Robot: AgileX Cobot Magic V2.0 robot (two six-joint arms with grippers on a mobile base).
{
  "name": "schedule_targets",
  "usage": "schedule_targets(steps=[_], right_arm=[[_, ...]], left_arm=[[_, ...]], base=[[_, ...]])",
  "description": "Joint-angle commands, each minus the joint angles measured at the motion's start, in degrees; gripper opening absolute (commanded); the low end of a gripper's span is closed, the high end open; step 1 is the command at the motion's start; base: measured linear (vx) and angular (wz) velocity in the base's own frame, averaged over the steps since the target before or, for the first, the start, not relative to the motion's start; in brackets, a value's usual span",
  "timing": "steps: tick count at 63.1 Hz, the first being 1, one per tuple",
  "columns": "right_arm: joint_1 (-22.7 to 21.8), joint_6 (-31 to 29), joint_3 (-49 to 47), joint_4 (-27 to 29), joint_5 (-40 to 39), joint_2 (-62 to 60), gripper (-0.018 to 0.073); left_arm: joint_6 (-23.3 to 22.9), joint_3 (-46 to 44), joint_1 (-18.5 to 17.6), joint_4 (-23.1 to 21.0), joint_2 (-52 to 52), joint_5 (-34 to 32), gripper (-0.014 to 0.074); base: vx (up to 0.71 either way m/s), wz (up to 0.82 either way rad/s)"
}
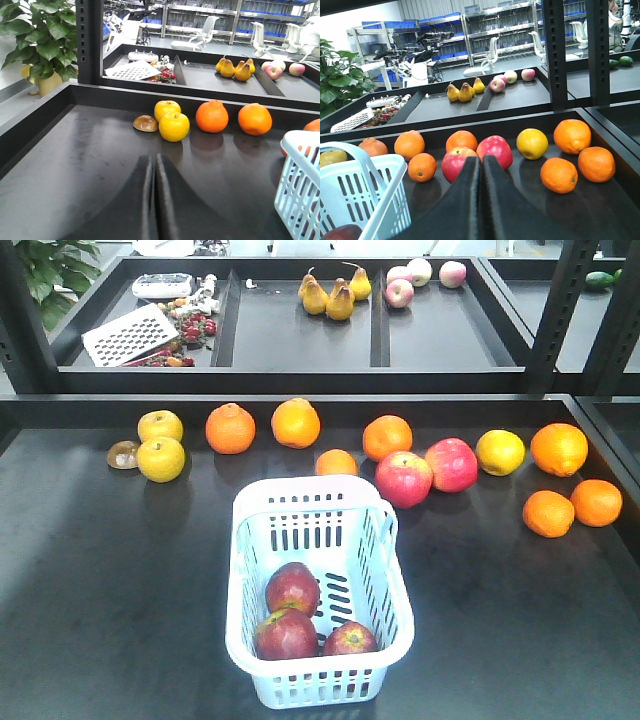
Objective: Pick three apples into basket with both arms
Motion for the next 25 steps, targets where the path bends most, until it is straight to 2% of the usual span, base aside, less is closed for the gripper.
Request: schedule_targets(steps=[1,25], right_arm=[[-0.38,-0.23,0.8,-0.7,-4.5,-0.74,-0.0004],[-0.38,-0.23,0.8,-0.7,-4.5,-0.74,-0.0004]], left_arm=[[-0.32,0.32,0.14,0.0,-0.88,-4.37,-0.0006],[-0.32,0.32,0.14,0.0,-0.88,-4.37,-0.0006]], base=[[0.0,0.0],[0.0,0.0]])
